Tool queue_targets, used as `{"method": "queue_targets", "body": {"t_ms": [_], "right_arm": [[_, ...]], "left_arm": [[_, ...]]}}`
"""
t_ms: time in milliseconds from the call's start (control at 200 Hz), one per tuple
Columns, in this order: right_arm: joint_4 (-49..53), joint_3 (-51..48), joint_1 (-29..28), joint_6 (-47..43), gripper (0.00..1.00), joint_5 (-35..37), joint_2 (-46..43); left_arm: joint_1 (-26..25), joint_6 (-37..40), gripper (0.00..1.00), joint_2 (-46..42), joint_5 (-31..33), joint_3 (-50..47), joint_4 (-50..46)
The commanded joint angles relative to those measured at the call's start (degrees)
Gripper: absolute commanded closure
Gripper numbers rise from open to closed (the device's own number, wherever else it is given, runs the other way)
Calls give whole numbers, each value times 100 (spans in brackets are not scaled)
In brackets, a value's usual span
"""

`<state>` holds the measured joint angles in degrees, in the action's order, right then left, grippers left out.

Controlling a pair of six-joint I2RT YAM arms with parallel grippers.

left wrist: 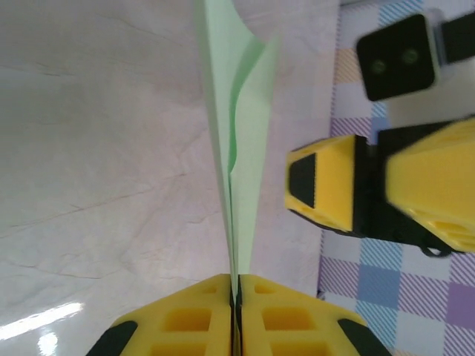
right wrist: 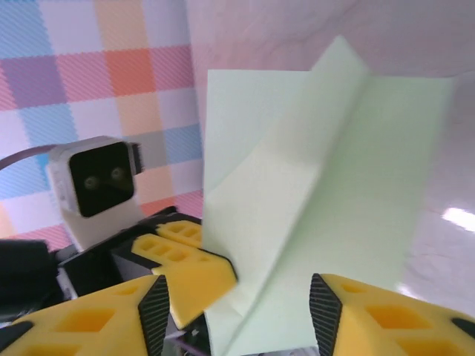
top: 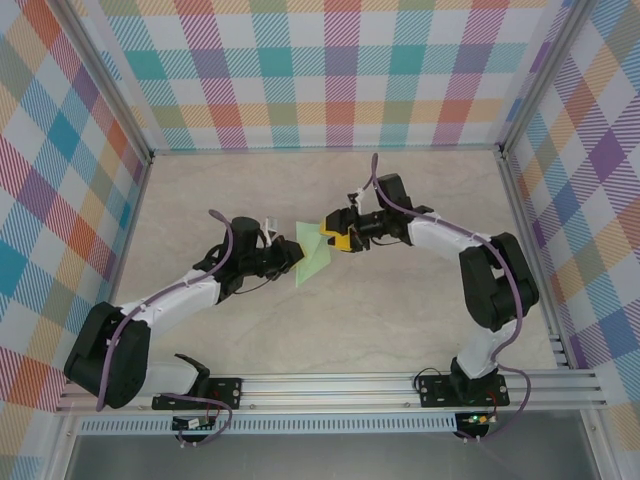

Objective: Fold a paper plane with a square sheet of paper (pick it up from the middle)
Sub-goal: Turn over the paper at the center of the table.

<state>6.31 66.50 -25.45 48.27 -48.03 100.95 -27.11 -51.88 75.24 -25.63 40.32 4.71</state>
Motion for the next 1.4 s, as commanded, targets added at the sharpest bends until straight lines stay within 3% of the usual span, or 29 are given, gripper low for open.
{"method": "queue_targets", "body": {"t_ms": [0, 130, 355, 490, 630, 745, 870, 1020, 1075, 1245, 1395], "right_arm": [[1499, 171, 40, -1130, 38, 1363, -573], [1877, -56, 40, -1307, 28, 2346, -884], [2021, -437, 40, -1222, 24, 3145, -1151], [2092, -565, 36, -1138, 23, 3430, -1216], [2164, -671, 40, -1057, 23, 3685, -1273], [2233, -716, 35, -989, 23, 3850, -1279], [2268, -770, 35, -941, 23, 3955, -1298], [2266, -826, 38, -942, 23, 4074, -1349], [2173, -849, 33, -964, 23, 4027, -1355], [1960, -764, -136, -995, 25, 3860, -1189], [1632, -556, -825, -863, 34, 3869, -834]], "left_arm": [[57, 1050, 91, -195, 1329, 726, -2259], [-100, 1611, 92, -22, 2824, 1462, -3836], [-656, 1766, 91, 677, 5284, 2516, -5423], [-943, 1650, 91, 1403, 6251, 3001, -6085], [-1144, 1548, 91, 2170, 6730, 3373, -6410], [-1221, 1540, 90, 2764, 6621, 3529, -6282], [-1235, 1579, 83, 3239, 5951, 3582, -5853], [-1226, 1637, 48, 3195, 4753, 3497, -5177], [-1188, 1674, 39, 3003, 4467, 3437, -5020], [-795, 1721, 23, 2165, 3602, 3077, -4593], [-212, 1643, 14, 1476, 3230, 2577, -4296]]}}
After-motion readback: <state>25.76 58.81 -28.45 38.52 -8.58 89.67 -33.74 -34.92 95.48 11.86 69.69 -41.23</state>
